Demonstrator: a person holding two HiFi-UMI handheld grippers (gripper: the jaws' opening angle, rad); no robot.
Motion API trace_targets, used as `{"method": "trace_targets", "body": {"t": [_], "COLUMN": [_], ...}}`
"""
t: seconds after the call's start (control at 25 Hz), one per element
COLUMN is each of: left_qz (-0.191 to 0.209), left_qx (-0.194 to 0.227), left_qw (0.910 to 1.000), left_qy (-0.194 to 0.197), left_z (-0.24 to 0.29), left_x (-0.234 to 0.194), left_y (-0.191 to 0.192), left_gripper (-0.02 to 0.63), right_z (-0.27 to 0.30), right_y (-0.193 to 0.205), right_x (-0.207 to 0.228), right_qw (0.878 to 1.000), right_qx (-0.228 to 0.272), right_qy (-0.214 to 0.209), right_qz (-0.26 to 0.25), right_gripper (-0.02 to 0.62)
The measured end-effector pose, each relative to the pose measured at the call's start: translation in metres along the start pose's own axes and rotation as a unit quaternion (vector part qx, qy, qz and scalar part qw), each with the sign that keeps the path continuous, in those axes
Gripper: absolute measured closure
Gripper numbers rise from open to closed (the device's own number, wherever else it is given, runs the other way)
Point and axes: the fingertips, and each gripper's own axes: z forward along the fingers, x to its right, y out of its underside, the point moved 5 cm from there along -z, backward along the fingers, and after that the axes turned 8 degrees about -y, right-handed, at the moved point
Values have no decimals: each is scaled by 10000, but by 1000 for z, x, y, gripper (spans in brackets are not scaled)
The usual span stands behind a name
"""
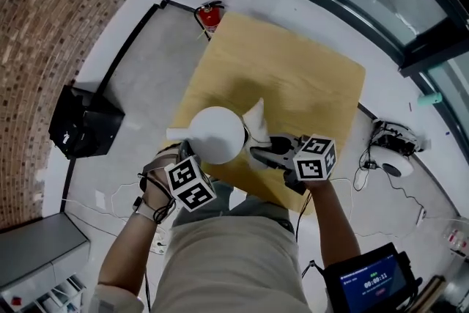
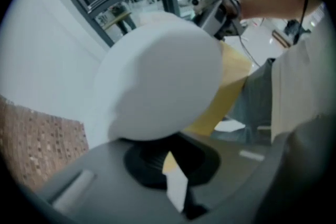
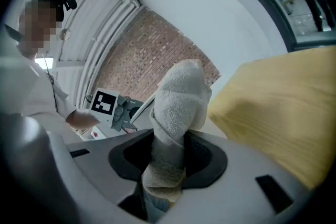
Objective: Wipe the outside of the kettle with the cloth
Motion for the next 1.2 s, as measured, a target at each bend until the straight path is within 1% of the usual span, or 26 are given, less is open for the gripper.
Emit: {"method": "trace_targets", "body": {"t": [0.04,0.08,0.12,0.16,0.2,0.24,0.28,0.32,0.36,0.4,0.44,0.48,0.52,0.6,0.64,0.68,0.76,0.96,1.04,1.08,1.2], "left_qz": [135,171,108,-22,-203,-459,-820,-1257,-1684,-2006,-2178,-2206,-2130,-1868,-1771,-1718,-1735,-1952,-1956,-1910,-1647], "left_qx": [-48,-57,-47,-28,23,159,428,824,1268,1649,1878,1924,1813,1408,1230,1107,1029,1096,1100,1085,950], "left_qw": [9999,9998,9999,9999,9993,9968,9908,9799,9657,9528,9457,9458,9513,9648,9688,9705,9698,9617,9599,9607,9675], "left_qy": [-57,-70,-22,103,321,632,990,1310,1513,1572,1517,1407,1299,1200,1225,1275,1368,1582,1680,1698,1665], "left_z": [2,0,-5,-13,-26,-42,-62,-81,-99,-110,-113,-108,-98,-75,-67,-62,-58,-55,-55,-54,-54], "left_x": [0,0,0,2,4,5,3,-4,-16,-32,-47,-59,-67,-69,-67,-64,-60,-63,-63,-63,-63], "left_y": [1,2,4,8,13,16,16,10,0,-13,-26,-38,-47,-58,-62,-65,-66,-63,-62,-62,-65], "left_gripper": [606,606,606,606,606,606,606,606,606,606,606,606,606,606,606,606,604,606,606,606,604], "right_z": [0,-1,-3,-6,-10,-14,-18,-21,-24,-26,-26,-26,-24,-17,-14,-10,-6,-3,4,7,14], "right_y": [5,10,13,16,17,16,15,13,10,5,-1,-9,-18,-36,-43,-48,-51,-48,-39,-34,-20], "right_x": [-3,-5,-5,-5,-4,-3,-2,0,1,3,4,4,2,-5,-8,-8,-6,4,13,20,47], "right_qw": [9998,9990,9977,9957,9932,9905,9881,9867,9864,9869,9878,9889,9898,9915,9923,9929,9939,9926,9924,9922,9880], "right_qx": [156,326,511,711,914,1095,1232,1307,1320,1288,1233,1174,1119,1012,944,873,808,955,847,776,742], "right_qy": [85,184,279,357,414,454,487,527,580,642,703,754,787,804,806,810,753,406,411,452,569], "right_qz": [112,226,344,467,590,701,782,815,795,730,634,518,392,137,34,-36,10,626,787,865,1229], "right_gripper": [445,443,443,443,443,443,443,443,443,443,443,443,443,443,445,443,443,445,443,443,445]}}
